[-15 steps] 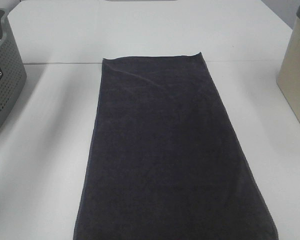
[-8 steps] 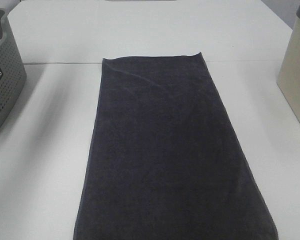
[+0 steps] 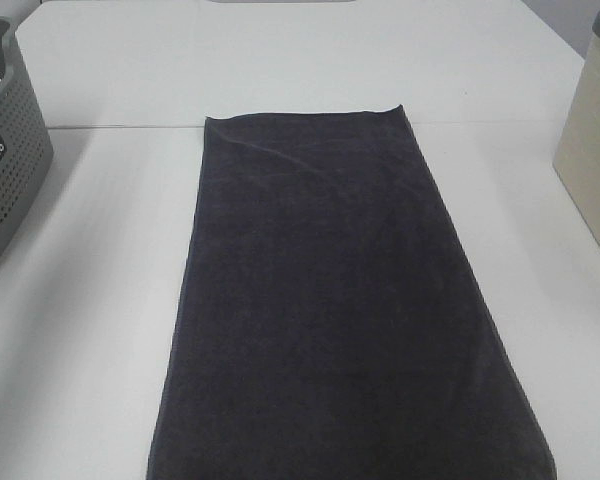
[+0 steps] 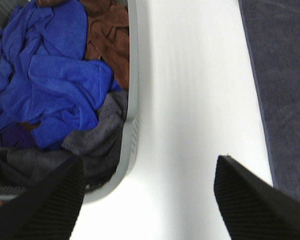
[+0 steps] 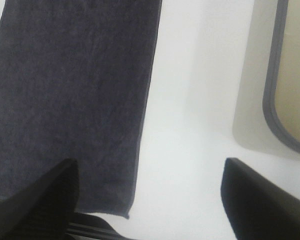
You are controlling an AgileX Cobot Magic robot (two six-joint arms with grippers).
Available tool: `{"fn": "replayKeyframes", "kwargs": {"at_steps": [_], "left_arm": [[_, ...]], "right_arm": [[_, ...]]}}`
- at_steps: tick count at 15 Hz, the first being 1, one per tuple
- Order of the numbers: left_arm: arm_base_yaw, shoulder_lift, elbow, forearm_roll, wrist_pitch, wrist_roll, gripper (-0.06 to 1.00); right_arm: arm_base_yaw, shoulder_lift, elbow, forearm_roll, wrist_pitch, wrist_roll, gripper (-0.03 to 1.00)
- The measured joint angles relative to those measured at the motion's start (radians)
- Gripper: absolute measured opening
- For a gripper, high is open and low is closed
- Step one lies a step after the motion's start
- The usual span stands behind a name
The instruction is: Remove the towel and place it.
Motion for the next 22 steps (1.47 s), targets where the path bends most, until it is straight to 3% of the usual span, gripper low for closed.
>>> {"fn": "replayKeyframes", "kwargs": {"at_steps": [5,9,16,22], "left_arm": [[0.0,-0.426,0.384,0.06,-0.076,-0.006,0.69],[0.0,-0.786,0.595,0.072,-0.107,-0.007,0.69],[0.0,-1.226,0.75,0.049,-0.014,0.009,0.69],[0.0,-1.231,0.761,-0.03,-0.005,0.095,0.69]], "right_arm": [[0.0,-0.426,0.301,-0.005,-0.001,-0.004,0.76],[0.0,-0.667,0.502,-0.045,-0.071,0.014,0.76],[0.0,-0.964,0.662,-0.037,-0.156,0.015,0.76],[0.0,-0.972,0.662,-0.038,-0.157,0.015,0.76]]}}
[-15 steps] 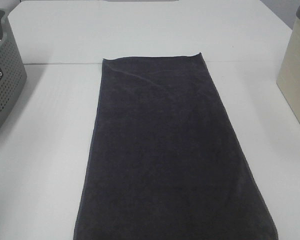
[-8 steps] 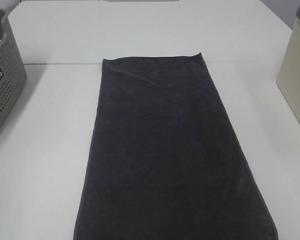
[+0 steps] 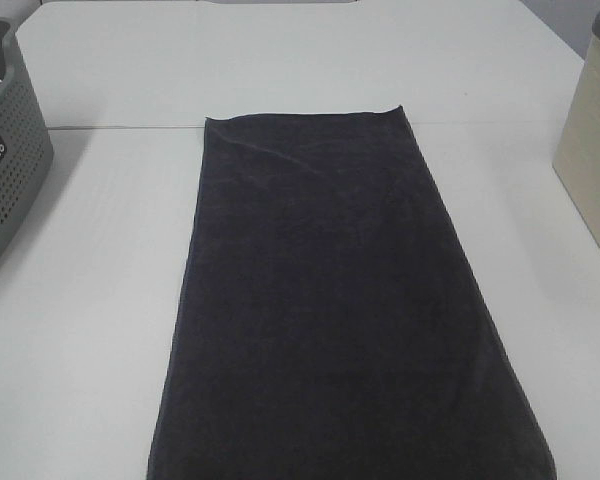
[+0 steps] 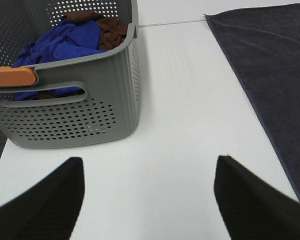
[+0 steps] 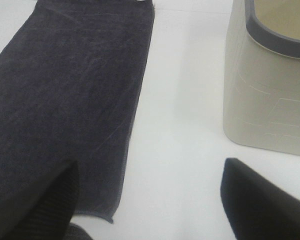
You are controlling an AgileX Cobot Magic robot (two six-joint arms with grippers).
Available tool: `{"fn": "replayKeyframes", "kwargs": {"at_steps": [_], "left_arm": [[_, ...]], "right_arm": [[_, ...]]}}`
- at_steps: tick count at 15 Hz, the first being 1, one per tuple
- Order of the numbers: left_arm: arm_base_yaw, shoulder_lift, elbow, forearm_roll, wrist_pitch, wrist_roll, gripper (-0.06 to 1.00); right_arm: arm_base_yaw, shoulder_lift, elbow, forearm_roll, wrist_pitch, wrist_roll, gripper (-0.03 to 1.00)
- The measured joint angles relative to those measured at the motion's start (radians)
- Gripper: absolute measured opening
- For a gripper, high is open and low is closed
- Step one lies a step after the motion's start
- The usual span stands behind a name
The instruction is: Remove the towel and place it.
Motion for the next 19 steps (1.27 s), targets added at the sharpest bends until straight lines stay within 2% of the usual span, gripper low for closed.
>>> {"fn": "replayKeyframes", "kwargs": {"at_steps": [2,6,10,19], "left_arm": [[0.0,0.0,0.0,0.0,0.0,0.0,0.69],[0.0,0.0,0.0,-0.017,0.0,0.0,0.69],[0.0,0.0,0.0,-0.098,0.0,0.0,0.69],[0.0,0.0,0.0,-0.104,0.0,0.008,0.69]], "right_arm": [[-0.002,0.0,0.0,0.0,0.0,0.0,0.76],[-0.088,0.0,0.0,0.001,0.0,0.0,0.76],[-0.089,0.0,0.0,0.001,0.0,0.0,0.76],[-0.089,0.0,0.0,0.001,0.0,0.0,0.76]]}}
